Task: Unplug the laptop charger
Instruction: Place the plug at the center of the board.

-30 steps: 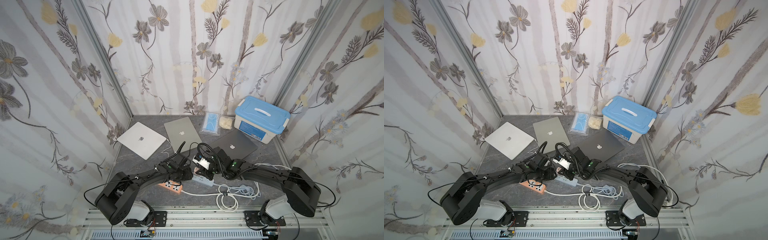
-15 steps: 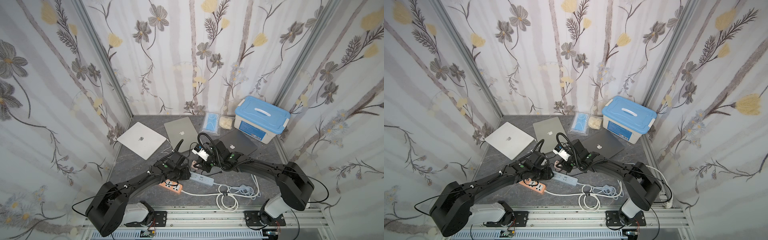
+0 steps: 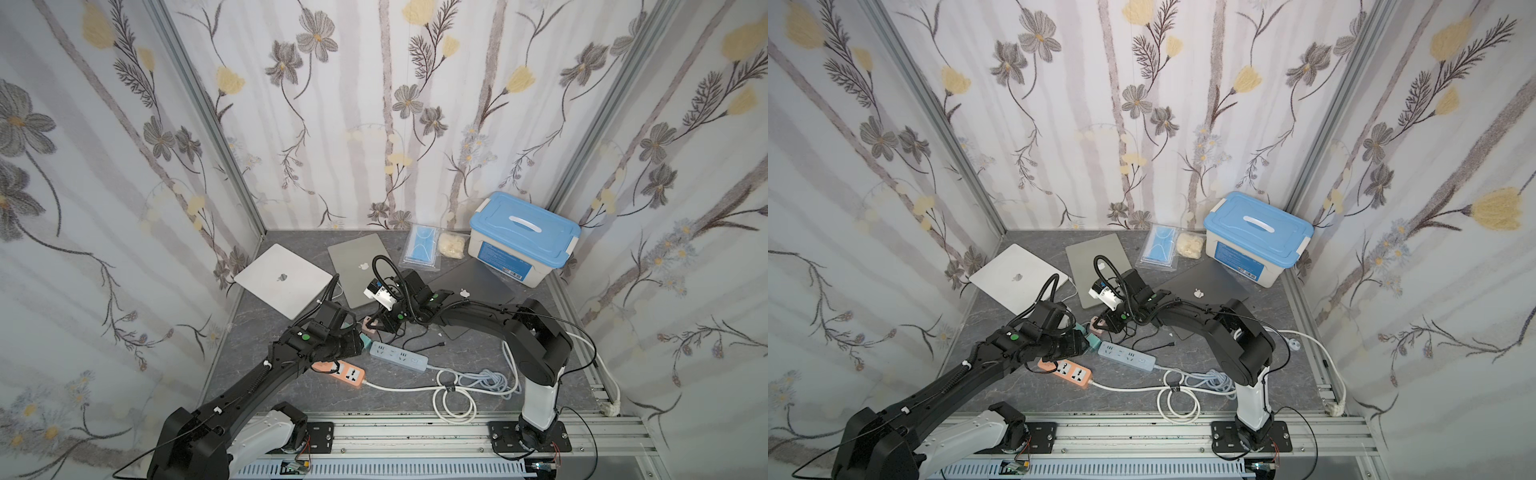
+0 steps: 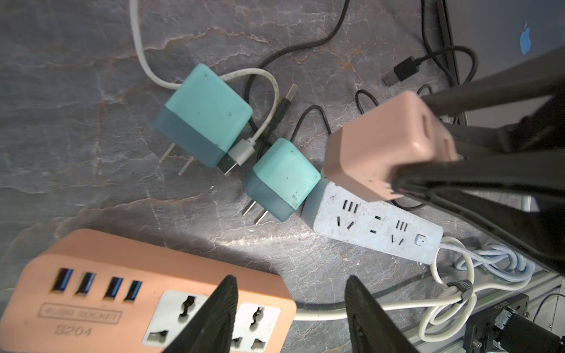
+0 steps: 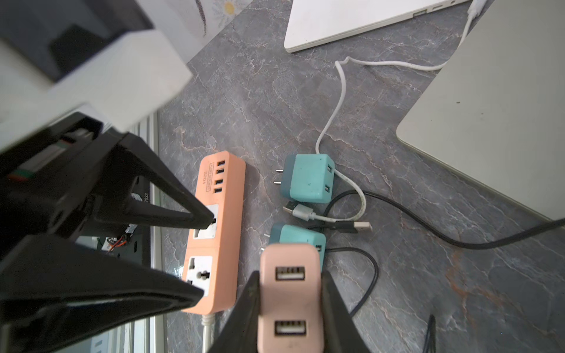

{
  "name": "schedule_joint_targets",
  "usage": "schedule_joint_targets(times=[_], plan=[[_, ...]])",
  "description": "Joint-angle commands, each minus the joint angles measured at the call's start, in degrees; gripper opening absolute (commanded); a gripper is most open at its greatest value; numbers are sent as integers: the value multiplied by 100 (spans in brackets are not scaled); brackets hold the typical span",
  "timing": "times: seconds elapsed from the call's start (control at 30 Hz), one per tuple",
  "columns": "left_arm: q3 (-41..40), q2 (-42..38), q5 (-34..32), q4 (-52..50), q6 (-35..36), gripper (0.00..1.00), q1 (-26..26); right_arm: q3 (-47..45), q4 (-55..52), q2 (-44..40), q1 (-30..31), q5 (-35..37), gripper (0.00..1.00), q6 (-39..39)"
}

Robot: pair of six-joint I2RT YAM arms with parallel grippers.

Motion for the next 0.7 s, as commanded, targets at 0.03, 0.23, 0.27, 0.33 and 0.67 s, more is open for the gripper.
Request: schedule_joint_targets(times=[0.03,0.23,0.27,0.33,0.67], plan=[[-84,-153,-134,-150,-18,60,37,267,151,328,-28,-173,0,324],[-144,-174,-201,-115,-63,60,53,440,58,615,-36,-91,3,435],[-139,-166,-217,-115,-61,60,58,438,57,646,-38,-90,4,455],[-140,-162,-238,-121,-63,60,66,472,54,723,-44,-113,5,505],[-186,-172,-287,-26,-83,67,73,552,18,887,-45,-210,20,593]])
